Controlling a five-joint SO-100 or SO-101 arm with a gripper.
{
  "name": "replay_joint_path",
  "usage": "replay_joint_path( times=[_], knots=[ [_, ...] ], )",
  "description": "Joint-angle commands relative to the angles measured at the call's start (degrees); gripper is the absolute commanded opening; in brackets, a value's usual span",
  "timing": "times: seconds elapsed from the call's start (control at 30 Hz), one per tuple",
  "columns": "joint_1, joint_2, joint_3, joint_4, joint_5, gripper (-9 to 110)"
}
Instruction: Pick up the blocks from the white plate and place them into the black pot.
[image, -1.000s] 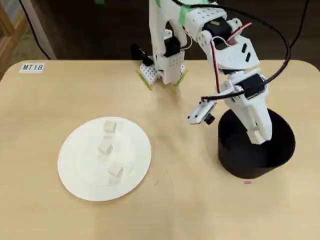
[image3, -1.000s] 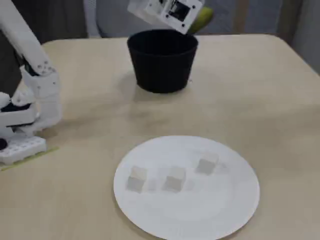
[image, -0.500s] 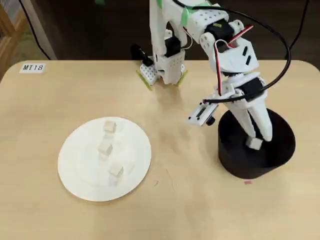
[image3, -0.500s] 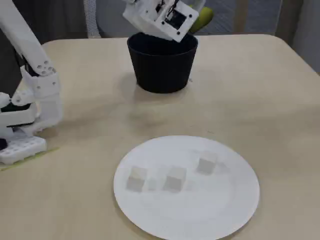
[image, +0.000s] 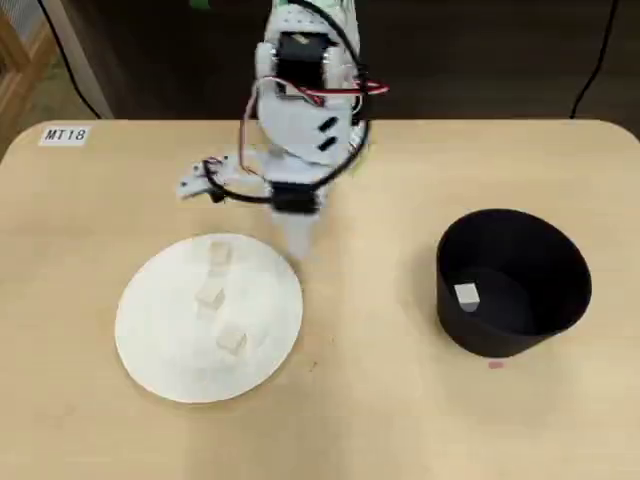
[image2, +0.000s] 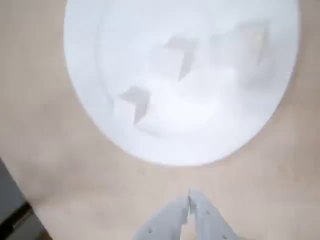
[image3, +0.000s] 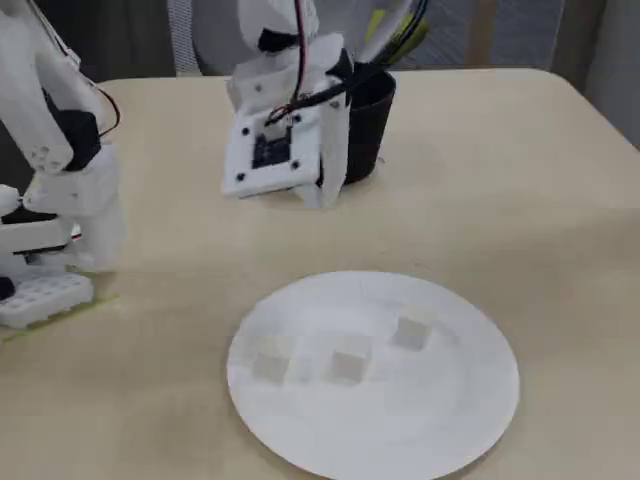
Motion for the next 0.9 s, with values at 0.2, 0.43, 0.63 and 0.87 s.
replay_joint_path(
  times=[0.2,0.43,0.63,0.87],
  knots=[
    [9.4,-15.29,-12.48,2.64,-3.96,-2],
    [13.1,-21.62,-15.38,1.67,-1.93,6],
    [14.85,-28.21,-17.84,2.02,-5.19,24],
    [13.54,-33.75,-23.73,1.23,-8.44,31]
  ],
)
